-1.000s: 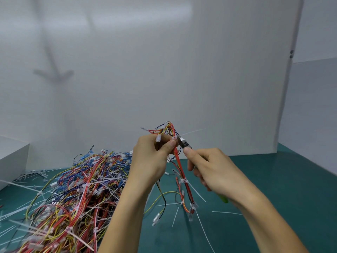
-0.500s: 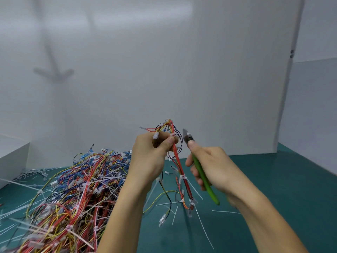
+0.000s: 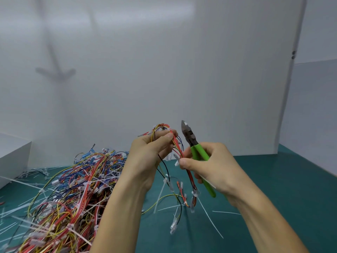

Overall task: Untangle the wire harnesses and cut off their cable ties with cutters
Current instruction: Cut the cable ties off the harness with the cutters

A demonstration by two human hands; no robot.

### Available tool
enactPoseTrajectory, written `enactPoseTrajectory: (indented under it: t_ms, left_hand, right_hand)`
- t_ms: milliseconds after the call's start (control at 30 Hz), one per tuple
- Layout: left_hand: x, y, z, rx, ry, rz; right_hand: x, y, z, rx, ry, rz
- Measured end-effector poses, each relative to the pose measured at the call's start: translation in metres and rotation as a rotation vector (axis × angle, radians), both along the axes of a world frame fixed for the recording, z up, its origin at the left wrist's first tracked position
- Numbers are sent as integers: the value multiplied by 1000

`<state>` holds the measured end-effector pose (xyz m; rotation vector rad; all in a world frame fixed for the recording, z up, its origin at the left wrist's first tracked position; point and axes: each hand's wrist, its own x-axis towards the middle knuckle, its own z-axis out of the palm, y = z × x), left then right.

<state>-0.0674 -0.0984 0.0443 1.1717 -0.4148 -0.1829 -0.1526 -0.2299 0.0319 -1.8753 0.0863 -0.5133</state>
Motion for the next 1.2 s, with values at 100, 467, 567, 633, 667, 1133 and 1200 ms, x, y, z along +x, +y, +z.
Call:
enactPoseTrajectory:
  t_ms: [100,467,567,633,667,1133,1200]
  left_hand:
    - [-1,-2,1,19,29,-10]
    - [-5,-1,-5,354,-121,-283]
    - [-8,-7,-7,369,-149,-271]
    - [-8,-10,-8,331,-143,-236]
    - [-7,-10,-8,302,-130,-226]
    - [9,5,-5,3,53,-122]
    - [10,5,-5,0,56,-100]
  right_hand:
    - [-1,-2,2,70,-42,-12]
    - [3,-5,0,347,-155,-77]
    - [4,-5,-1,369,-159,-78]
    - [5,-5,-1,387,-156,-69]
    - [5,-5,0,384,-148,-69]
    - [-1,-15,-3,-481,147,-213]
    - [-1,-15,-4,-543,146,-217]
